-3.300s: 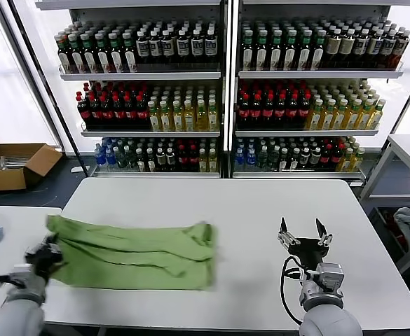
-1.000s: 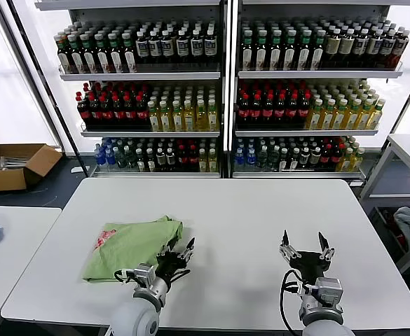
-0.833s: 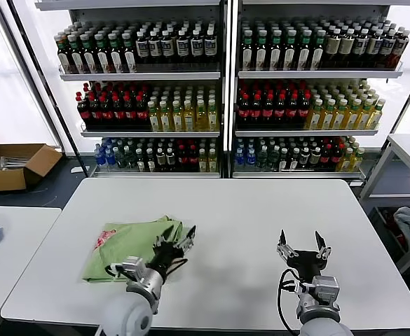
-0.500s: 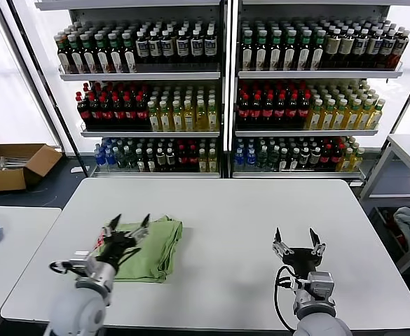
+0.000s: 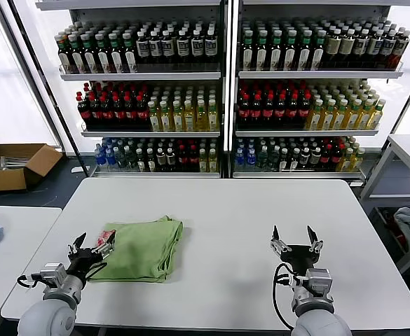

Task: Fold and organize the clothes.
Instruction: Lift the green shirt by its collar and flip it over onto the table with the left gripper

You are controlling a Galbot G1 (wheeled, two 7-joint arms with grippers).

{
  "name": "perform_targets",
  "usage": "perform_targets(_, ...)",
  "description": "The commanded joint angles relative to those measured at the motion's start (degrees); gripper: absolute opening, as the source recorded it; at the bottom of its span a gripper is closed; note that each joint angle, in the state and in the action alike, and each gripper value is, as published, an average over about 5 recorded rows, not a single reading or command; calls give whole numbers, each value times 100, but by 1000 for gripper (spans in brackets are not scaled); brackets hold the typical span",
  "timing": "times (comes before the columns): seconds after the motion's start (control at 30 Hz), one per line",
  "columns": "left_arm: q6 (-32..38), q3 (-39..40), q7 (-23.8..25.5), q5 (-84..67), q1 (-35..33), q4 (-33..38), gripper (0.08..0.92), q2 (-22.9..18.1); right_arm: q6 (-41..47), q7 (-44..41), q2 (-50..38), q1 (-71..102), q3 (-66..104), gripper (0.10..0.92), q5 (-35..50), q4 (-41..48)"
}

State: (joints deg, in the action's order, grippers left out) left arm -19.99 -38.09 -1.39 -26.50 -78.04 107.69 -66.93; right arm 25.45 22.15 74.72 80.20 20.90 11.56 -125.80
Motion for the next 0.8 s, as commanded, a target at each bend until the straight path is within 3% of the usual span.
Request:
perform_targets(0.03, -229, 30, 161, -302, 28, -578, 823, 149, 5, 3, 8, -7, -25, 823, -11, -22)
perform_targets(0.5, -292, 177, 332, -564, 241, -926, 814, 189, -34, -14, 108, 166, -59, 823, -151, -51)
perform_targets(0.8, -294, 182, 409, -633, 186, -923, 585, 211, -18, -19, 75, 152, -27, 823, -157, -108)
